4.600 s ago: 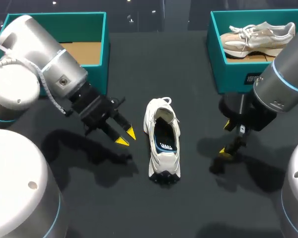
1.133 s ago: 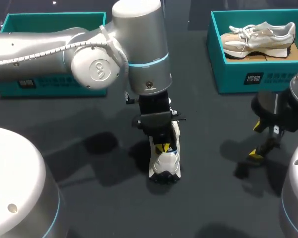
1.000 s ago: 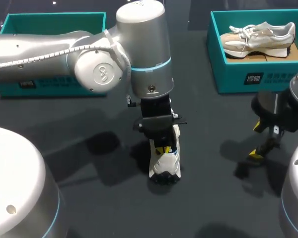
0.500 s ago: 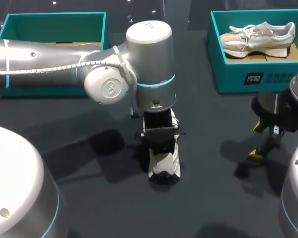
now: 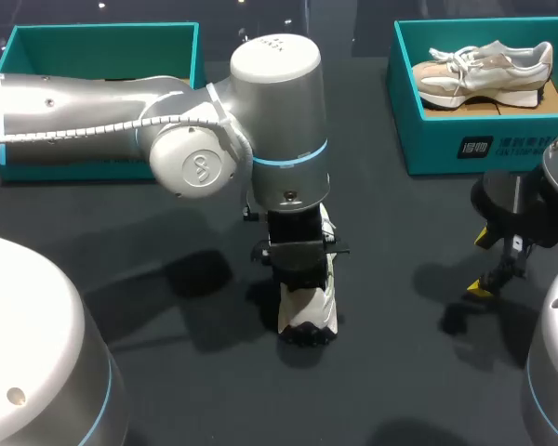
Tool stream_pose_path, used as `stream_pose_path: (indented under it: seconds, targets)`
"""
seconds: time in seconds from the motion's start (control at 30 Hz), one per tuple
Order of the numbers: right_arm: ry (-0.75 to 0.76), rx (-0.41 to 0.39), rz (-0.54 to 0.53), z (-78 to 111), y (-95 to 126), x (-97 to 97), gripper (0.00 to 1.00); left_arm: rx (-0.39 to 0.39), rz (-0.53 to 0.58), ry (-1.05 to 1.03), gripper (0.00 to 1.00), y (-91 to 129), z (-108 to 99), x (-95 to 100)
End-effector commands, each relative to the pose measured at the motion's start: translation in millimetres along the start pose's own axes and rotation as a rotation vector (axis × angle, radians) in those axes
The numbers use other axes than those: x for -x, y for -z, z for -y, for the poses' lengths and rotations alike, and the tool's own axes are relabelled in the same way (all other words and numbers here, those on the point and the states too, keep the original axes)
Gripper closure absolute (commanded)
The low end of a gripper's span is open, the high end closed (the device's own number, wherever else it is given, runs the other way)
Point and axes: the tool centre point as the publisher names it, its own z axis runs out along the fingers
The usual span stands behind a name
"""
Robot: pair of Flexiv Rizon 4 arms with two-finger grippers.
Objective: Take the shoe out of the shoebox, open the shoe tongue, remove and reinsert the insole, then place the shoe into the shoebox
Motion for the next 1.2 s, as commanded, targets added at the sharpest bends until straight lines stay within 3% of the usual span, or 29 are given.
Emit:
stream_pose_path:
  seconds: [0.03,0.37,0.5,0.63,0.8,1.2]
  targets:
    - [0.0,-0.001,0.004,0.7,0,-1.7,0.0,-0.009,-0.049,0.017,1.0,-20,-11,11.7]
    - [0.0,-0.001,0.004,0.7,0,-1.7,0.0,0.055,-0.073,0.046,1.0,-37,-28,11.2]
    - [0.0,-0.001,0.004,0.7,0,-1.7,0.0,0.086,-0.044,0.049,1.0,-21,-25,10.7]
    - [0.0,-0.001,0.004,0.7,0,-1.7,0.0,0.096,-0.001,0.035,1.0,2,-9,9.8]
    - [0.0,-0.001,0.004,0.7,0,-1.7,0.0,0.042,0.028,0.015,1.0,12,5,10.4]
    - [0.0,-0.001,0.004,0.7,0,-1.7,0.0,-0.021,-0.035,0.018,1.0,-36,-3,10.0]
